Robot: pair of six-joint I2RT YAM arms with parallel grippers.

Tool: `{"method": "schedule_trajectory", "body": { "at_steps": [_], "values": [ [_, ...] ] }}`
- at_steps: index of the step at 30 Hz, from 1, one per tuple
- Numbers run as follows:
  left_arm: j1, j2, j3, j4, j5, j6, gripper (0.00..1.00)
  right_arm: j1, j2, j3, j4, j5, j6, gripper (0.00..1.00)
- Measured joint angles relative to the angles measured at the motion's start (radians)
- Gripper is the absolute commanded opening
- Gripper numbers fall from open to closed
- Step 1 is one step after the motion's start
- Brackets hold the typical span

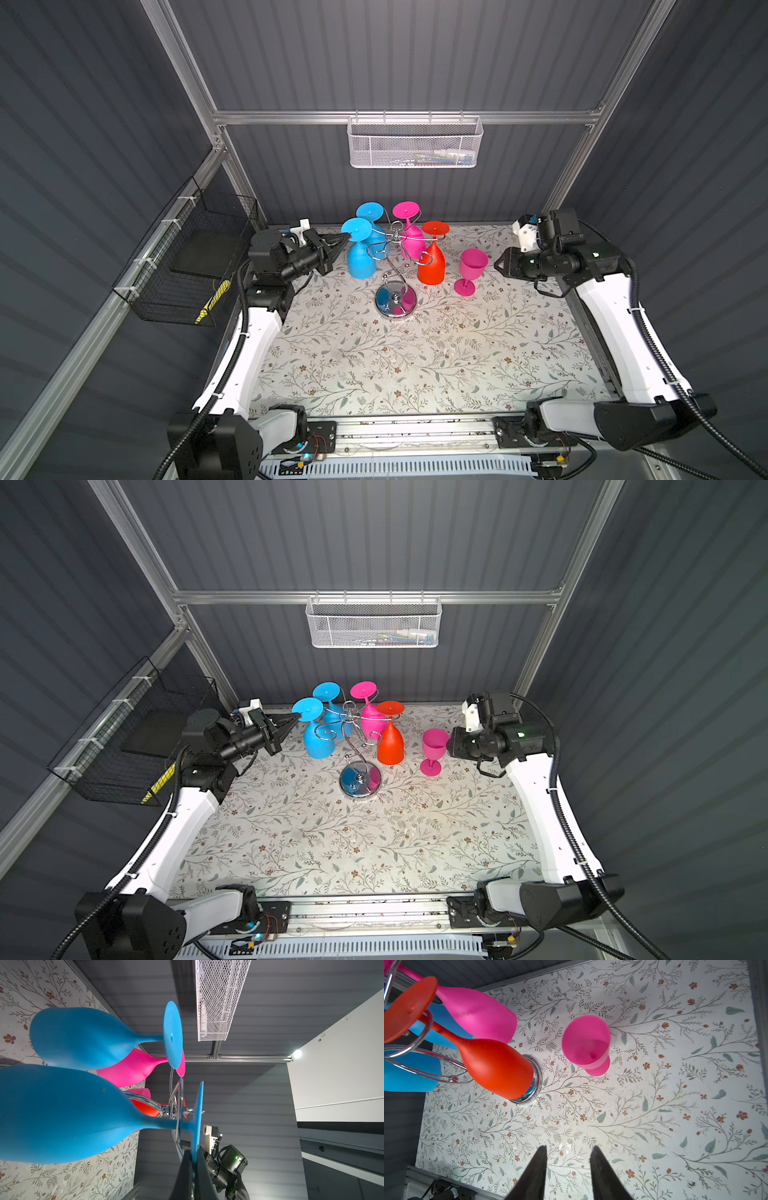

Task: Take the wine glass off the wine glass rack

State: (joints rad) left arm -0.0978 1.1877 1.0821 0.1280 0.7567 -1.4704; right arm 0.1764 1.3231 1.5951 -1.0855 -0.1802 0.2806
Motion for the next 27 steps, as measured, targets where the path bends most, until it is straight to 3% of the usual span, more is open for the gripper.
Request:
{"method": "schedule_trajectory", "body": {
  "at_steps": [15, 27],
  "values": [
    [0.0, 0.019, 0.046, 0.005, -0.016, 0.011, 0.0, 0.0, -0.001, 0.0, 0.0, 0.0, 0.0, 0.38],
    [0.0, 0.021, 0.114, -0.11, -0.051, 0.116, 0.0, -0.001, -0.001, 0.0, 0.0, 0.0, 0.0, 0.38]
  ]
}}
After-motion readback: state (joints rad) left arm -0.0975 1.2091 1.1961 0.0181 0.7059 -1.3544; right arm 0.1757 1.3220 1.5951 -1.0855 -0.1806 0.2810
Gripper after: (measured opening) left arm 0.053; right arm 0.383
